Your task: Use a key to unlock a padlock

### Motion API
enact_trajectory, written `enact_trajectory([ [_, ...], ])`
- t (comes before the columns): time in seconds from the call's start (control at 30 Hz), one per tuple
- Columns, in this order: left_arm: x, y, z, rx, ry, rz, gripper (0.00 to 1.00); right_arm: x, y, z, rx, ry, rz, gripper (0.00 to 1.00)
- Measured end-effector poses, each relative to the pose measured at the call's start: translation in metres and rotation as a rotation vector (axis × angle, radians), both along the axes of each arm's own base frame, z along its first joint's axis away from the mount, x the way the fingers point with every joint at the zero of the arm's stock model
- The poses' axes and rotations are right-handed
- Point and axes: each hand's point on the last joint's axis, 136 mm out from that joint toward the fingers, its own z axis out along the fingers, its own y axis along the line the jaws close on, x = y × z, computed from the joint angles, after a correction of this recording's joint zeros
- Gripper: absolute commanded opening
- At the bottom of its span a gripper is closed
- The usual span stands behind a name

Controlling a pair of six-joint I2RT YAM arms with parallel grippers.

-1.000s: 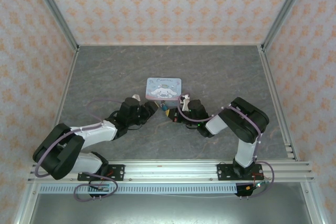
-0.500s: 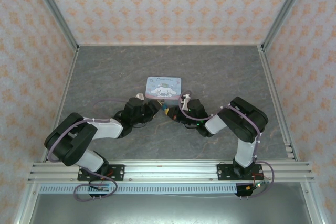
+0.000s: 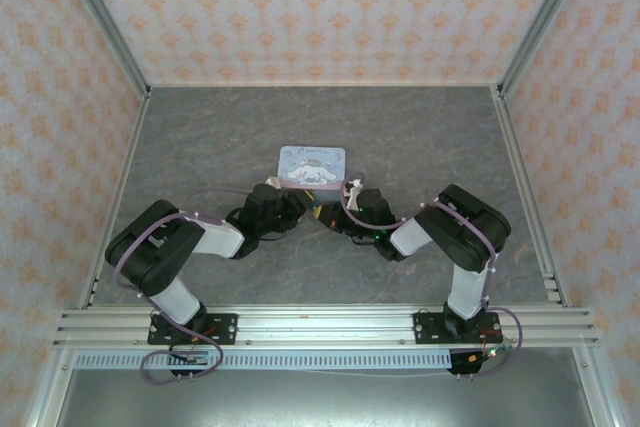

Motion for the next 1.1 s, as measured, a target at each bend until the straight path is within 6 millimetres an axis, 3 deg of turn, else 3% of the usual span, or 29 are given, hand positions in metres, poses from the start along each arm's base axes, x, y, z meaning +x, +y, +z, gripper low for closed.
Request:
enact_trajectory([
  [0.23,0.001,-0.010,-0.002,-0.007,0.004,-0.016,0.31,0.002,0.002,0.002,0.005,-0.001,0.000,0.00],
  [0.43,0.002,-0.010,-0.002,-0.011,0.008,-0.011,0.13,0.004,0.001,0.003,0.009,0.004,-0.015,0.00],
  [0.67,0.002,-0.013,0.002,-0.017,-0.001,-0.015,0.00,0.005,-0.002,0.012,-0.003,-0.017,-0.026,0.30],
  [0.77,0.001,-0.012,0.003,-0.011,0.002,-0.011,0.00,0.003,-0.007,0.020,-0.030,-0.045,-0.024,0.41],
  [0.93,-0.002,-0.010,0.004,0.004,0.025,-0.011,0.00,0.000,-0.019,0.039,-0.097,-0.137,-0.026,0.51],
  [1.1,-0.005,-0.007,0.010,0.014,0.067,-0.001,0.00,-0.007,-0.036,0.058,-0.209,-0.269,-0.001,0.52],
])
